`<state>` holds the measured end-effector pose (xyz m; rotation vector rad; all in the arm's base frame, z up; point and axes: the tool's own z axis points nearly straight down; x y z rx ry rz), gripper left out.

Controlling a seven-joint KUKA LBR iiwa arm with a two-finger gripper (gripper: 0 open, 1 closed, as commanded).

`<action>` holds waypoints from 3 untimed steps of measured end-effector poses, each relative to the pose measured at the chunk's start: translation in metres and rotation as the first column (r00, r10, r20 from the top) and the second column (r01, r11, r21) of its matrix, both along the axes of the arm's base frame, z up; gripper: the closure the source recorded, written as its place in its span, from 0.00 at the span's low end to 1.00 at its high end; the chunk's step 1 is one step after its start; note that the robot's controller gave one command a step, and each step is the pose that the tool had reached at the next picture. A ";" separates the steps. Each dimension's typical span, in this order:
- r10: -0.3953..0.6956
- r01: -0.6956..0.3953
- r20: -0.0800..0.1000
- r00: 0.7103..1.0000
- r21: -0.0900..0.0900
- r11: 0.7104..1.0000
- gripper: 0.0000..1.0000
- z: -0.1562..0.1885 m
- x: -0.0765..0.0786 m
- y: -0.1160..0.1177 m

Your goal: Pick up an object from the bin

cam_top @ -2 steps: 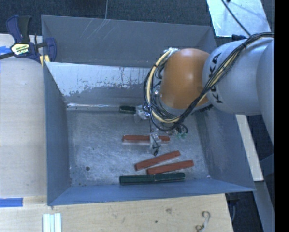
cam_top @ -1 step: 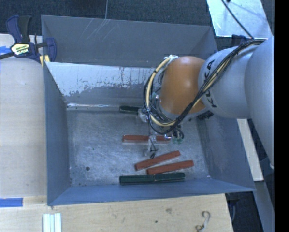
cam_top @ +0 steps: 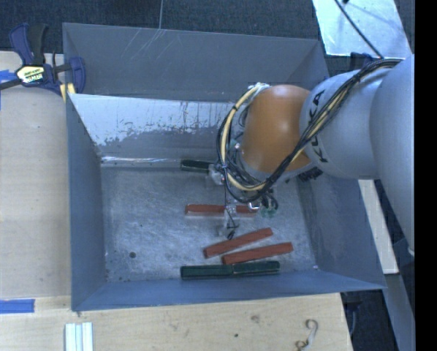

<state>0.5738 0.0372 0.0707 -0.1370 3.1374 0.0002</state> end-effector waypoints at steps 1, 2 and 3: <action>0.000 0.000 0.003 1.000 0.000 1.000 1.00 0.001 0.001 0.000; 0.000 0.000 0.011 1.000 0.000 1.000 1.00 0.094 0.004 0.000; 0.000 0.000 0.006 1.000 0.000 1.000 1.00 0.115 0.005 0.000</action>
Offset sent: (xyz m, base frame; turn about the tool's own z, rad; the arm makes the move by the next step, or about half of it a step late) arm 0.0000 0.0000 0.0000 0.0000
